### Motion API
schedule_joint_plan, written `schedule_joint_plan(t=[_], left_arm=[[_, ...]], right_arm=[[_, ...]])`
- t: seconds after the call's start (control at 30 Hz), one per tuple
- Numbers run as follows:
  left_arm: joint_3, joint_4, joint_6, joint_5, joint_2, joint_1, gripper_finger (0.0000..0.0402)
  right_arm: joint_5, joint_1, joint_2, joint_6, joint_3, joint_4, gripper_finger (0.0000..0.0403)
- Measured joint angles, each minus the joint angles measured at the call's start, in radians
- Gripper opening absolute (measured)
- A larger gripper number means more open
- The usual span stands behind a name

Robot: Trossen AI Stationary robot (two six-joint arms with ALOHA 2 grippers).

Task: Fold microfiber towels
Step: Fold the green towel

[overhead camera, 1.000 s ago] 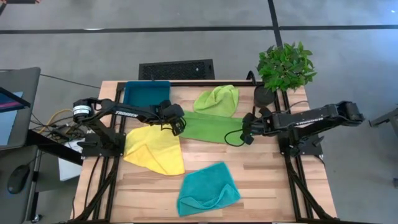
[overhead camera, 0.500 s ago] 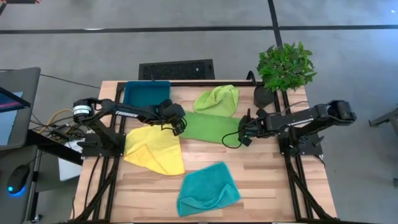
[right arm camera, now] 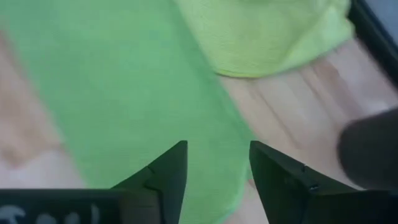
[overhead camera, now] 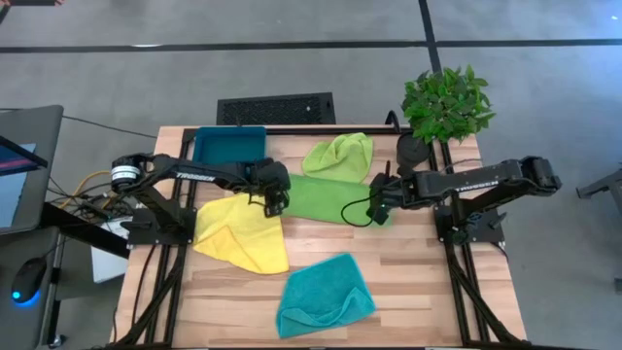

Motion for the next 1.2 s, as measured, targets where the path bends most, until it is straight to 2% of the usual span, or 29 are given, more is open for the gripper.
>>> schedule_joint_plan(t=[0.1,0.2,0.43,0.57,0.8,0.93,1.07,1.2], left_arm=[[-0.009,0.0,0.057,0.094,-0.001,-0.049,0.017],[-0.019,0.013,0.105,0.122,-0.002,-0.102,0.017],[-0.042,0.095,0.104,0.004,-0.001,-0.174,0.017],[-0.042,0.098,0.09,0.03,0.0,-0.177,0.017],[-0.043,0.181,0.128,0.019,0.099,-0.177,0.017],[-0.043,0.213,0.146,-0.053,0.147,-0.177,0.017],[-0.043,0.194,0.085,-0.16,0.162,-0.178,0.0169],[-0.043,0.16,0.043,-0.194,0.162,-0.178,0.0148]], right_arm=[[-0.066,0.008,0.0,-0.029,0.032,-0.004,0.02],[-0.1,0.02,0.0,-0.063,0.051,-0.002,0.02],[-0.102,0.051,0.0,-0.067,0.058,0.001,0.019],[-0.104,0.071,0.0,-0.055,0.058,0.001,0.0185],[-0.104,0.092,0.0,-0.054,0.058,0.001,0.018],[-0.104,0.092,0.001,-0.054,0.058,-0.004,0.0182],[-0.104,0.091,0.001,-0.053,0.058,-0.004,0.0183],[-0.104,0.091,0.001,-0.053,0.058,-0.003,0.0178]])
